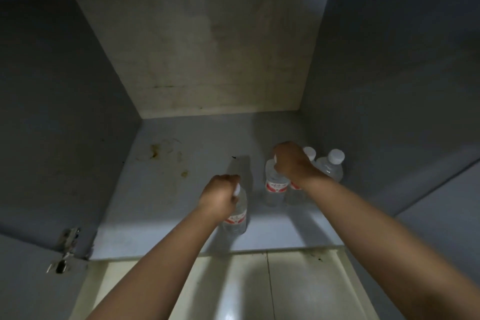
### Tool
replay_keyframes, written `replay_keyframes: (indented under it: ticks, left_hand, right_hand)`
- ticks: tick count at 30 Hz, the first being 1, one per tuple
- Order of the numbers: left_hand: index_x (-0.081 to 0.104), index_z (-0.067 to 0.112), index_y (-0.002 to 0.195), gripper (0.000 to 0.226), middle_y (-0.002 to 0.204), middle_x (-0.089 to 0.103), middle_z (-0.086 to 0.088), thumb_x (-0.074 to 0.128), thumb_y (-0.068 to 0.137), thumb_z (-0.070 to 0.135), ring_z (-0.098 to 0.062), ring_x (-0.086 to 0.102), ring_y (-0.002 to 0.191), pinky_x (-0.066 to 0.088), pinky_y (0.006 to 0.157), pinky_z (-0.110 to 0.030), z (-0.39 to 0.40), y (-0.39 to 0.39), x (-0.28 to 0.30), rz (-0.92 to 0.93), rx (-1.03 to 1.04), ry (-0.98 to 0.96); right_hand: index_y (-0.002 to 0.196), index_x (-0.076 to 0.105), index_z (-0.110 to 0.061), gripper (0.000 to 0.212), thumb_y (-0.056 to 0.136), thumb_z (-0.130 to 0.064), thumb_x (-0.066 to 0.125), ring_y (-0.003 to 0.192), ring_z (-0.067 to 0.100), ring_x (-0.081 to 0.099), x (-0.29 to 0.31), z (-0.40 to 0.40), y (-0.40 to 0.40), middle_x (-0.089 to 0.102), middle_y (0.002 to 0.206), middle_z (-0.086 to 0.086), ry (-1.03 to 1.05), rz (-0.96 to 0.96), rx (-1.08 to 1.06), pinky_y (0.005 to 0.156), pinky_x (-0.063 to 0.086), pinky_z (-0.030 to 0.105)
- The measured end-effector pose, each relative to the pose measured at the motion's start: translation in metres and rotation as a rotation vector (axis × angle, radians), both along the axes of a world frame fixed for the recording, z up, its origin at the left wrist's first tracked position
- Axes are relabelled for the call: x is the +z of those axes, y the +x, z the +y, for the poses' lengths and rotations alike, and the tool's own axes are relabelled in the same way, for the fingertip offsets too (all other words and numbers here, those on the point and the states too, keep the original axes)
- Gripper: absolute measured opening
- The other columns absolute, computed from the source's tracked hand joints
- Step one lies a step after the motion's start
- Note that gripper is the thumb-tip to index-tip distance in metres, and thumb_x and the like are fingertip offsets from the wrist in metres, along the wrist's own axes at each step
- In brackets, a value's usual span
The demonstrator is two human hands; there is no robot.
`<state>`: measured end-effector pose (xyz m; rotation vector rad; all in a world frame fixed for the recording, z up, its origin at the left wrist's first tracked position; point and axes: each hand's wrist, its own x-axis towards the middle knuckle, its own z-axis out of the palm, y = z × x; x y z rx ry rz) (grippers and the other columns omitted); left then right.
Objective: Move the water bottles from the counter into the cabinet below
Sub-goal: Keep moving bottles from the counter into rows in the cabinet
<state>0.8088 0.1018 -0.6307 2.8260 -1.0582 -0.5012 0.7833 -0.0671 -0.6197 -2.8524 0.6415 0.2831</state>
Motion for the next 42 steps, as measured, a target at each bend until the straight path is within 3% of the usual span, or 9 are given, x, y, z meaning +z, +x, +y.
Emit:
replay_keyframes:
  ticks: [10,19,25,30,34,35,37,39,42]
  left_hand:
    - [0.052,-0.001,0.117,0.029,0.124,0.057,-0.02,0.053,0.092,0.012,-0.033,0.052,0.118,0.046,0.097,-0.033,-0.05,0.036,0.006,0.04,0.003,-0.048]
    - [0.05,-0.002,0.122,0.034,0.128,0.055,-0.021,0.053,0.092,0.012,-0.035,0.051,0.12,0.044,0.101,-0.035,-0.083,0.042,0.001,0.041,-0.01,-0.055]
    - [0.011,0.006,0.149,0.058,0.156,0.021,-0.015,0.039,0.099,0.01,-0.028,0.029,0.141,0.026,0.115,-0.03,-0.072,0.031,-0.008,0.027,-0.056,-0.069]
    - [0.002,0.016,0.151,0.06,0.16,0.001,-0.013,0.035,0.101,0.021,-0.03,0.016,0.146,0.025,0.117,-0.035,-0.063,0.025,-0.007,0.019,-0.033,-0.109]
    - [0.014,0.017,0.15,0.052,0.16,0.008,-0.009,0.031,0.101,0.021,-0.028,0.01,0.148,0.021,0.119,-0.037,-0.034,0.022,0.003,-0.072,0.065,-0.047]
    - [0.016,0.018,0.149,0.05,0.16,0.009,-0.008,0.03,0.101,0.021,-0.028,0.008,0.148,0.019,0.119,-0.038,-0.022,0.019,0.008,-0.064,0.093,-0.023]
    - [0.018,0.018,0.149,0.049,0.161,0.01,-0.007,0.03,0.102,0.024,-0.029,0.004,0.149,0.015,0.12,-0.04,0.007,0.008,0.021,-0.033,0.128,0.044]
    - [0.02,0.018,0.148,0.05,0.16,0.012,-0.006,0.033,0.1,0.027,-0.029,0.003,0.149,0.012,0.12,-0.043,0.039,-0.008,0.04,0.012,0.156,0.087]
    - [0.023,0.02,0.148,0.047,0.16,0.012,-0.001,0.027,0.102,0.031,-0.026,0.0,0.149,0.008,0.121,-0.042,0.083,-0.033,0.079,0.118,0.239,0.092]
  right_hand:
    - [0.126,0.054,-0.009,0.037,0.089,-0.015,0.053,0.119,0.029,0.053,-0.014,-0.022,0.003,0.057,0.126,0.017,0.007,-0.064,0.112,0.1,0.038,0.029]
    - [0.146,0.026,-0.012,0.053,0.096,-0.014,0.044,0.128,0.029,0.043,-0.022,-0.021,-0.008,0.046,0.137,0.017,0.043,-0.1,0.148,0.107,0.031,0.031]
    - [0.149,0.012,-0.013,0.056,0.099,-0.012,0.038,0.134,0.027,0.035,-0.029,-0.014,-0.01,0.035,0.148,0.013,0.028,-0.12,0.107,0.112,0.028,0.031]
    - [0.15,0.007,-0.012,0.06,0.099,-0.02,0.039,0.146,0.03,0.013,-0.026,-0.007,-0.011,0.013,0.158,0.015,-0.022,-0.1,0.096,0.12,0.014,0.034]
    - [0.145,0.027,-0.006,0.053,0.097,-0.018,0.044,0.145,0.033,0.017,-0.011,0.015,-0.014,0.019,0.156,0.02,-0.04,-0.142,0.073,0.119,0.019,0.036]
    - [0.137,0.043,-0.001,0.048,0.092,-0.015,0.051,0.139,0.039,0.032,-0.003,0.024,-0.015,0.035,0.148,0.025,-0.056,-0.183,0.09,0.115,0.029,0.04]
    - [0.101,0.072,-0.002,0.036,0.075,-0.022,0.059,0.102,0.04,0.067,0.009,0.044,-0.02,0.07,0.111,0.024,-0.093,-0.214,0.142,0.084,0.056,0.044]
    - [0.084,0.078,-0.011,0.038,0.069,-0.032,0.049,0.081,0.03,0.075,0.026,0.066,-0.032,0.078,0.092,0.012,-0.085,-0.102,0.176,0.064,0.061,0.037]
    - [0.086,0.076,-0.013,0.044,0.073,-0.035,0.04,0.084,0.029,0.074,0.057,0.104,-0.055,0.077,0.094,0.01,-0.086,0.005,0.267,0.068,0.06,0.038]
